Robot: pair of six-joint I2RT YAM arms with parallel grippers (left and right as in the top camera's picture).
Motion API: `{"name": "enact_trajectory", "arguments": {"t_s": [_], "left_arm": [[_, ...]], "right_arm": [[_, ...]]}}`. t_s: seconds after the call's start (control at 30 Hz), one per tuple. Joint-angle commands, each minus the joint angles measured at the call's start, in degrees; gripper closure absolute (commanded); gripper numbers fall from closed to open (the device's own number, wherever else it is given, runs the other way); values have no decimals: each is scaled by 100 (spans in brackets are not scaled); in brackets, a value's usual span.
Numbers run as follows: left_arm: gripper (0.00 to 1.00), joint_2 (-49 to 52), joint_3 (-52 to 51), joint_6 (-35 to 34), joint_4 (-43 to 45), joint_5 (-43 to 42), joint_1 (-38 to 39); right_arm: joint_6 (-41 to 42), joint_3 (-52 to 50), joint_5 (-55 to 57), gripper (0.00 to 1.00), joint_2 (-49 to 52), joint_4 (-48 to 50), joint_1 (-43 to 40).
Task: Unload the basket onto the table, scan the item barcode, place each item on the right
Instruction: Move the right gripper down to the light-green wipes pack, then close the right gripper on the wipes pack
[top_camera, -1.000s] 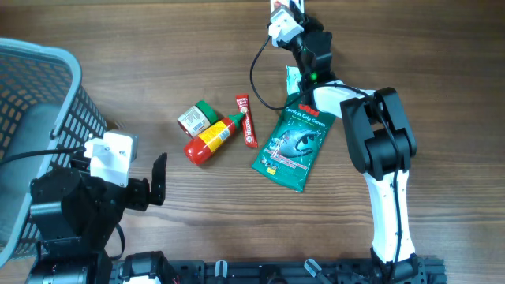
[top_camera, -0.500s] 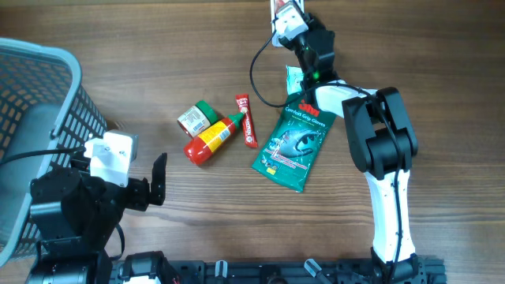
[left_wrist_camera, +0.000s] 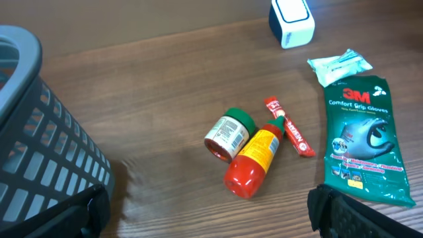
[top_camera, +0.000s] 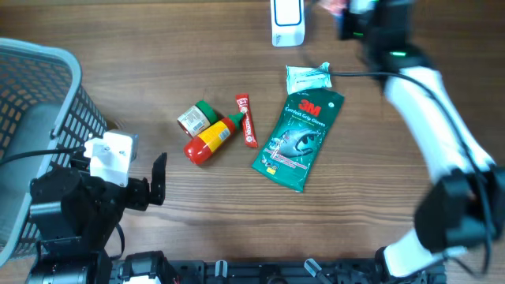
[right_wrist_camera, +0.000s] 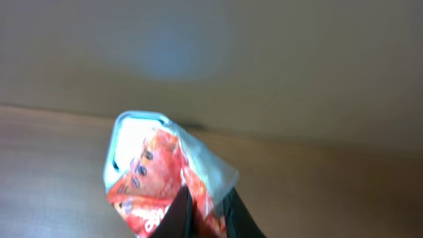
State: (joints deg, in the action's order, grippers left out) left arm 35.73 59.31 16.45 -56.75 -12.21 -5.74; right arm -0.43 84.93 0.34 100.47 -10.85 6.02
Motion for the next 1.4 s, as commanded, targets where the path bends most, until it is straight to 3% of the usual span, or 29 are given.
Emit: {"name": "enact_trajectory", "arguments": {"t_s": [0.0,0.07,0.17,0.4,0.53,0.57,0.6,0.67,0.7,0.77,0.9,1.07,1.17,1.37], "left_arm": [[0,-15,-7,94,7,-11,-33],[0,-15,-7,94,7,-11,-33],[0,-15,-7,94,7,-11,-33],[0,-15,-7,94,7,-11,-33],[0,-15,-7,94,7,-11,-33],[0,-15,-7,94,7,-11,-33],[0,-15,-7,94,7,-11,-33],[0,-15,-7,94,7,-11,-33],[0,-15,-7,94,7,-11,-33],[0,-15,-7,94,7,-11,-33],[0,-15,-7,94,7,-11,-33],[0,-15,-7,94,7,-11,-33],[0,-15,-7,94,7,-11,-33],[0,-15,-7,94,7,-11,-33]], "right_arm": [[1178,-15,-1196,96,-664,-1384,-1128],[1615,-17,-1711,96,-619,-2564,-2028],[1862,-116,-1687,96,-426,-3383,-2997],[2920,-1434,-1180,96,-256,-2964,-4266],[2839,-1788,-485,96,-243,-2618,-4404],[2844,-1788,-485,87,-243,-2570,-4402],[2839,-1788,-490,58,-243,-2516,-4402],[2767,-1777,-501,13,-243,-2428,-4402],[2597,-1705,-546,2,-245,-2446,-4402],[2588,-1547,-660,0,-337,-2586,-4380],[2404,-1410,-1746,0,-1003,-2223,-3899],[1519,-1410,-1937,0,-1226,-933,-1676],[1447,-1261,-1976,0,-407,-79,-363],[1414,549,-1934,0,1700,-1180,120]]}}
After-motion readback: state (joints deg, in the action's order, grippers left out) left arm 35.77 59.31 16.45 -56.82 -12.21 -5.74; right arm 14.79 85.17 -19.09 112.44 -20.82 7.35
